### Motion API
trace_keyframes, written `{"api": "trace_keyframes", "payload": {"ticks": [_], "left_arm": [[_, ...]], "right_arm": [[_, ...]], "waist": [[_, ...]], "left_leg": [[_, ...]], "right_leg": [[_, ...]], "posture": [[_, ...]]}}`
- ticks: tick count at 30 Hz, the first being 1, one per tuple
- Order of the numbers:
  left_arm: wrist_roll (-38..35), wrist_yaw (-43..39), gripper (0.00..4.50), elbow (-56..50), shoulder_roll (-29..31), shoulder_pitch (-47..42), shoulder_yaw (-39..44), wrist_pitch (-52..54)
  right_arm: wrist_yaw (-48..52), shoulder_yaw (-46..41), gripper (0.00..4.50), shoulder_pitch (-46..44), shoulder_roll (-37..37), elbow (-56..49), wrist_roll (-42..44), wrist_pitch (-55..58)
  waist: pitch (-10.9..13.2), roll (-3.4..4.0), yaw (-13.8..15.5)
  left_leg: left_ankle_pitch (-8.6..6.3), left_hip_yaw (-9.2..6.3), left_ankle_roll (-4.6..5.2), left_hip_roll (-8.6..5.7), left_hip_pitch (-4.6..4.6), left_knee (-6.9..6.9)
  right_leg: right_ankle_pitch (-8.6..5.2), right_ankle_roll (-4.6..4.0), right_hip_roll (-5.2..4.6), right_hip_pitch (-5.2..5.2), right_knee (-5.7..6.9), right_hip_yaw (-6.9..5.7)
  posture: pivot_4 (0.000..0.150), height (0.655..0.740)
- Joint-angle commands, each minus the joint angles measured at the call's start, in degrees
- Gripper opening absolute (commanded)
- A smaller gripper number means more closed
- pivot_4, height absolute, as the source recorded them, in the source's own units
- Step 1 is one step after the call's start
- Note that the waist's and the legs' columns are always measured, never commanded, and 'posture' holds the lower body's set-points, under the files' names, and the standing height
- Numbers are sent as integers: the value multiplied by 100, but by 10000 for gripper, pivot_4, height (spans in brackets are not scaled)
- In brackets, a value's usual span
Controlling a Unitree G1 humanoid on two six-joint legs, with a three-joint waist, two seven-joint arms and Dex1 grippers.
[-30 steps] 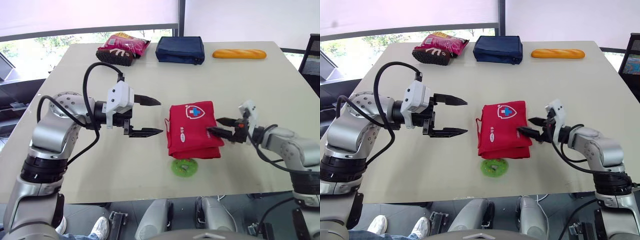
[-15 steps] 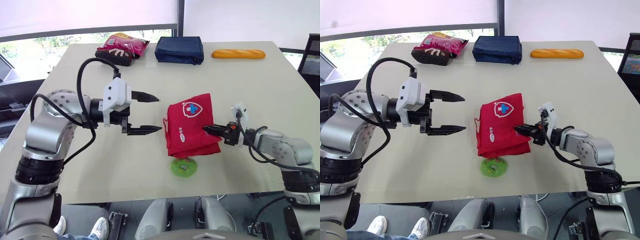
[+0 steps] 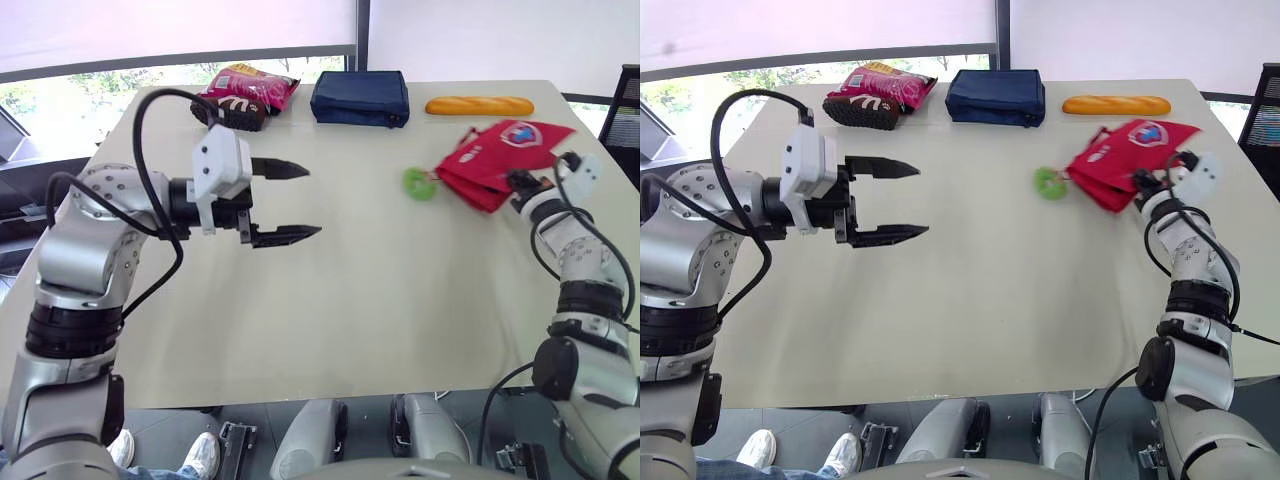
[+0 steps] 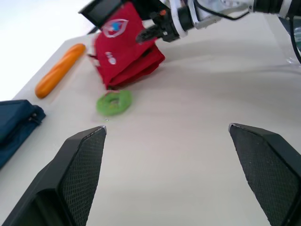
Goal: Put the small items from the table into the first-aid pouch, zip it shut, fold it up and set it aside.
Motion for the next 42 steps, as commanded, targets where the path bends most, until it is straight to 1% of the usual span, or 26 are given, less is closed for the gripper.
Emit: {"api": "trace_keyframes", "payload": {"ticks": [1,4,8,11,13,15,16,17,18,19,21,23,24,26,27,29,32,33,35,36,37,38,39,42], "left_arm": [[-177,287,45000,-22,-65,-238,253,163],[-335,635,45000,18,-208,-395,371,471],[-528,790,45000,-14,-248,-401,454,756],[-696,779,45000,-56,-175,-368,473,1021],[-776,714,45000,-93,-113,-324,471,1128],[-975,573,45000,-135,-27,-260,490,1317],[-1060,491,45000,-145,24,-242,480,1406],[-1134,448,45000,-154,52,-228,491,1468],[-1215,428,45000,-160,72,-213,510,1535],[-1260,409,45000,-161,91,-187,526,1576],[-1246,383,45000,-173,143,3,555,1552],[-1254,432,45000,-241,184,427,635,1624],[-1264,518,45000,-302,160,667,702,1655],[-1211,617,45000,-480,160,1179,826,1599],[-1259,737,45000,-568,100,1432,949,1626],[-1136,931,45000,-725,0,1925,1106,1437],[-677,1391,45000,-861,-366,2717,1351,762],[-463,1464,45000,-928,-486,3250,1407,512],[-227,1505,45000,-1025,-601,3873,1439,208],[-136,1654,45000,-1151,-805,4243,1471,39],[-77,1780,45000,-1240,-957,4455,1482,-84],[145,1888,45000,-1394,-1135,4919,1409,-337],[242,1946,45000,-1490,-1313,5292,1381,-523],[427,2117,45000,-1565,-1578,5866,1433,-797]], "right_arm": [[-345,-259,225,-304,-175,332,-24,-571],[-433,-239,225,-309,-175,487,-131,-893],[-380,-82,225,-107,-78,51,-166,-907],[-489,9,12102,116,-51,-439,-174,-702],[-493,66,22099,275,-54,-781,-141,-527],[-451,177,32478,577,-94,-1377,-111,-214],[-447,198,35618,733,-107,-1694,-56,-31],[-447,209,40904,887,-121,-2000,3,154],[-402,244,44603,1051,-157,-2280,40,312],[-322,315,44603,1232,-219,-2539,30,435],[141,631,44603,1762,-460,-3101,-132,517],[1042,1187,44603,2579,-920,-3657,-659,-63],[1467,1350,44603,2959,-1083,-3910,-777,-343],[2178,1466,44603,3576,-1246,-4377,-771,-807],[2467,1424,44603,3857,-1260,-4641,-628,-904],[2886,1351,44603,4325,-1293,-4962,-529,-1149],[3405,1206,44603,5054,-1309,-5146,-657,-1695],[3695,1161,44603,5393,-1344,-5199,-651,-1855],[4027,1119,44603,5751,-1391,-5235,-622,-2044],[4221,1123,44603,5956,-1428,-5208,-644,-2179],[4343,1124,44603,6074,-1450,-5166,-662,-2275],[4583,1125,44603,6222,-1504,-5139,-604,-2320],[4786,1115,44603,6324,-1535,-5115,-528,-2362],[5177,1113,44603,6437,-1642,-5101,-359,-2360]], "waist": [[1,3,-47],[1,2,-84],[2,3,-109],[2,3,-107],[2,3,-110],[2,3,-118],[2,3,-116],[2,3,-120],[2,3,-118],[2,3,-113],[2,3,-108],[-1,13,-100],[-1,13,-104],[0,12,-111],[1,12,-118],[1,12,-120],[0,14,-90],[-3,15,-62],[-3,14,-23],[-2,13,-8],[-2,13,5],[-3,14,37],[-3,13,47],[-4,6,72]], "left_leg": [[1,1,0,1,1,0],[2,2,0,1,3,0],[1,1,1,2,2,0],[1,1,1,2,1,0],[1,1,1,2,1,0],[1,1,1,3,3,0],[1,1,1,4,3,0],[1,0,1,5,2,0],[1,1,1,6,3,0],[1,1,1,6,3,0],[1,1,1,5,3,1],[0,1,2,4,3,0],[-1,2,3,3,7,-7],[0,3,3,4,8,-9],[0,6,3,6,8,-9],[-1,8,3,17,13,-10],[-2,7,4,21,16,-9],[-1,7,3,21,16,-9],[-2,6,1,21,20,-13],[-2,7,2,21,19,-16],[-2,7,2,22,18,-16],[-3,8,3,22,16,-16],[-15,9,22,24,15,-16],[-19,7,26,28,17,-16]], "right_leg": [[0,0,0,0,3,2],[0,0,0,2,7,3],[0,0,0,1,8,4],[0,0,-1,1,8,5],[0,0,-1,1,8,5],[0,0,1,1,9,6],[0,0,2,0,10,6],[-1,0,2,0,10,6],[-1,0,2,0,10,6],[-1,0,2,0,10,6],[-1,0,2,0,10,6],[-2,1,2,0,8,6],[-3,2,2,1,4,8],[-3,3,3,2,2,9],[-3,4,4,1,1,11],[-3,4,9,3,2,12],[-3,3,9,4,3,11],[-3,4,8,5,-2,11],[-3,2,4,11,-8,10],[-3,2,2,11,-15,11],[-3,2,2,11,-19,11],[-4,1,1,11,-27,11],[-15,-18,-2,15,-40,10],[-15,-20,-4,23,-48,5]], "posture": [[1500,7395],[1500,7395],[1500,7395],[1500,7395],[1500,7395],[1500,7395],[1500,7395],[1500,7395],[1500,7395],[1500,7395],[1500,7395],[1500,7395],[1500,7395],[1500,7395],[1500,7395],[1500,7395],[1500,7395],[1500,7395],[1500,7395],[1500,7395],[1500,7395],[1500,7395],[1500,7395],[1500,7395]]}}
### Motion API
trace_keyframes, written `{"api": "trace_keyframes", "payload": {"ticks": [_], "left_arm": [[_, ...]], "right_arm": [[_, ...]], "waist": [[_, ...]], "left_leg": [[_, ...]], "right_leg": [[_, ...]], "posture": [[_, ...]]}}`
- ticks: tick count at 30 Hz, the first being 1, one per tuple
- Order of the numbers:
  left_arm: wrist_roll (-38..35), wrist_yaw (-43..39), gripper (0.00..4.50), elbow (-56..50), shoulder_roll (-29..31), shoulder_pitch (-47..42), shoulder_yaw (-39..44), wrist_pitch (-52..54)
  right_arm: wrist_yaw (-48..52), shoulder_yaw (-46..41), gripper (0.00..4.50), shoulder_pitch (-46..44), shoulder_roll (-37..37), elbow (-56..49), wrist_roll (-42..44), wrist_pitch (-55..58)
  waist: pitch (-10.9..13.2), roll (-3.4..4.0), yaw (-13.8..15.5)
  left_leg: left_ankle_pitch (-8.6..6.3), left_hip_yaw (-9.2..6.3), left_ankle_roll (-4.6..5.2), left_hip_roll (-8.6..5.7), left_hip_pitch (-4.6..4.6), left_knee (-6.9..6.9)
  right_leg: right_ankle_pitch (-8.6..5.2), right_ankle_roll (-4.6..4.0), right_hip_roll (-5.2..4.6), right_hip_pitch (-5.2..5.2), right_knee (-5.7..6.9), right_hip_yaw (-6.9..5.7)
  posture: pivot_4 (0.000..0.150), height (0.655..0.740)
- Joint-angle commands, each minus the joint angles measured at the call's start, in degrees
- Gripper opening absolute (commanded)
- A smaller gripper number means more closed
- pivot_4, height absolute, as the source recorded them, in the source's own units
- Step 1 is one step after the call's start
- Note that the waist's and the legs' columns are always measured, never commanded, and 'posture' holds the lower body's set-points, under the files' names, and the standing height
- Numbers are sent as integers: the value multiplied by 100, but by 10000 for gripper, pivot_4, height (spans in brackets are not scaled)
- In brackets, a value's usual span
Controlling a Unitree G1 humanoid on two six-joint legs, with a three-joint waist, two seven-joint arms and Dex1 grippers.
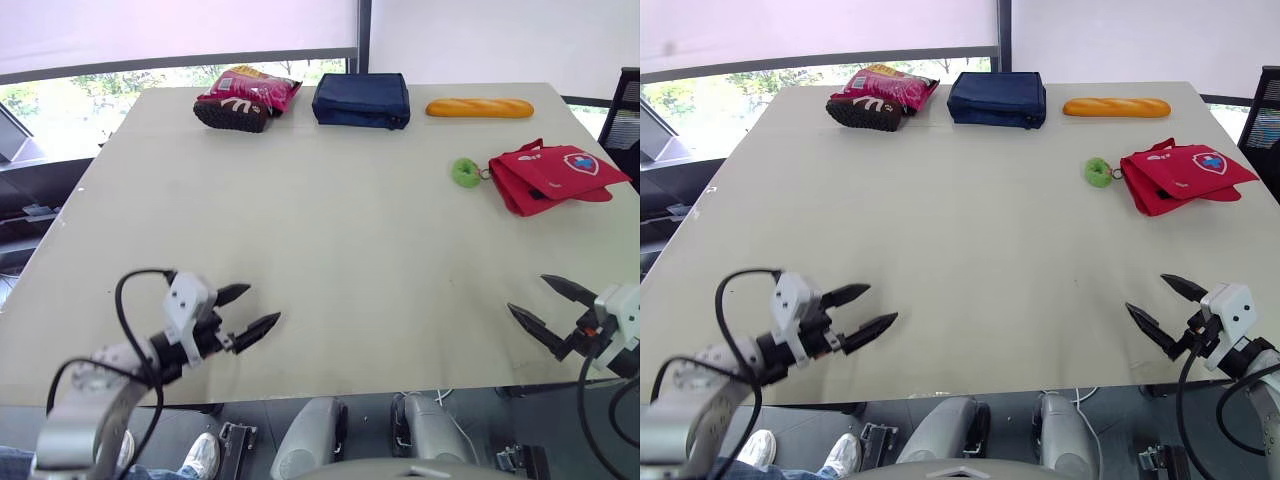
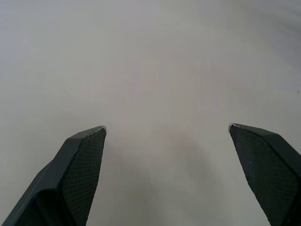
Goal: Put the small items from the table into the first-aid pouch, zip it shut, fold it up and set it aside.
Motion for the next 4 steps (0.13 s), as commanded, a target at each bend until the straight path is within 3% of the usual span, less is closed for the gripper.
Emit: {"api": "trace_keyframes", "payload": {"ticks": [1,4], "left_arm": [[207,225,45000,-271,-184,417,209,-474],[172,181,45000,-244,-270,668,381,-750]], "right_arm": [[515,-159,44603,54,-194,-105,268,-118],[714,-70,44603,-6,-240,-28,311,-109]], "waist": [[0,1,27],[-1,0,65]], "left_leg": [[-1,-1,2,0,0,0],[-1,-6,3,4,-1,0]], "right_leg": [[0,0,0,0,-1,-2],[-1,1,0,1,-1,-15]], "posture": [[1500,7395],[1500,7395]]}}
